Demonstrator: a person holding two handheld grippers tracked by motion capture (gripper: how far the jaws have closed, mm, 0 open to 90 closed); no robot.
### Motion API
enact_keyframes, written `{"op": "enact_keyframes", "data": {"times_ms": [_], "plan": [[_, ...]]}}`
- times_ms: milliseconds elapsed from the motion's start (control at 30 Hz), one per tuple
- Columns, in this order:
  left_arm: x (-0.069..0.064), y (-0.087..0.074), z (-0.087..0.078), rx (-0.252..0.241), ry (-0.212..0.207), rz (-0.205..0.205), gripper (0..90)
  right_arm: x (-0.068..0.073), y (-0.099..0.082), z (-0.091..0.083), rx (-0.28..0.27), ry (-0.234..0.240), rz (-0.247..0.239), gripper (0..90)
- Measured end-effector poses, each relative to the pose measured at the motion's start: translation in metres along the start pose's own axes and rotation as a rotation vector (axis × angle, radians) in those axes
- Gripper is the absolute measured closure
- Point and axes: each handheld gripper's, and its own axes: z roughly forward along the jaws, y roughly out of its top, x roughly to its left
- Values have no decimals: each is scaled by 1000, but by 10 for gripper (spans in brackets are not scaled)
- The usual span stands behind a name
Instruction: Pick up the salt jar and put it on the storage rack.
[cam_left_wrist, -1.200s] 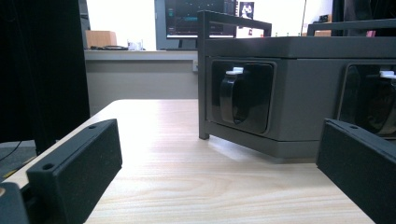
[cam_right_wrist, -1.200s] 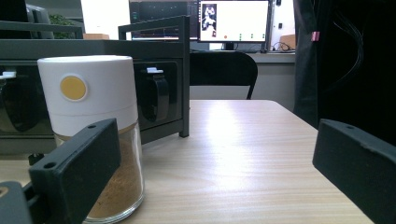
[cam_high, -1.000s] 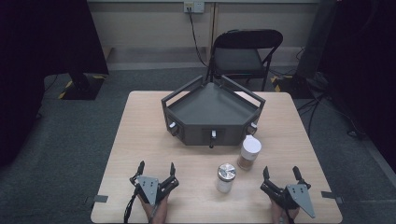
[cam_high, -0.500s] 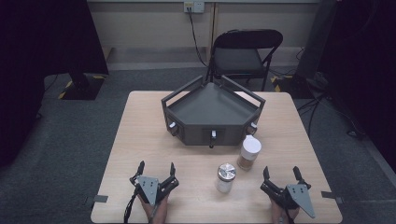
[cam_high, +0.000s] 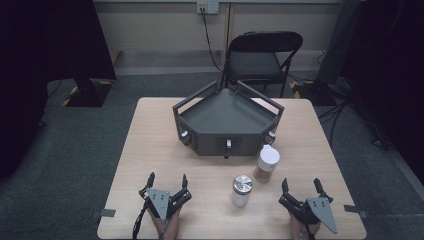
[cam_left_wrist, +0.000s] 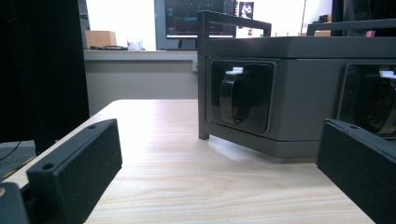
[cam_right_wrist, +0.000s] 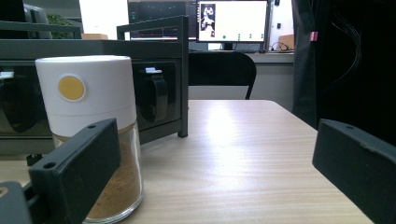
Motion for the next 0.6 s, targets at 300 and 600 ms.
{"op": "enact_keyframes", "data": {"times_ms": [300, 600], "plan": [[1, 0, 0, 0, -3, 0, 0, 0, 0, 0, 0, 0, 0, 0], [3, 0, -2, -3, -17, 2, 0, 0, 0, 0, 0, -2, -1, 0]]}}
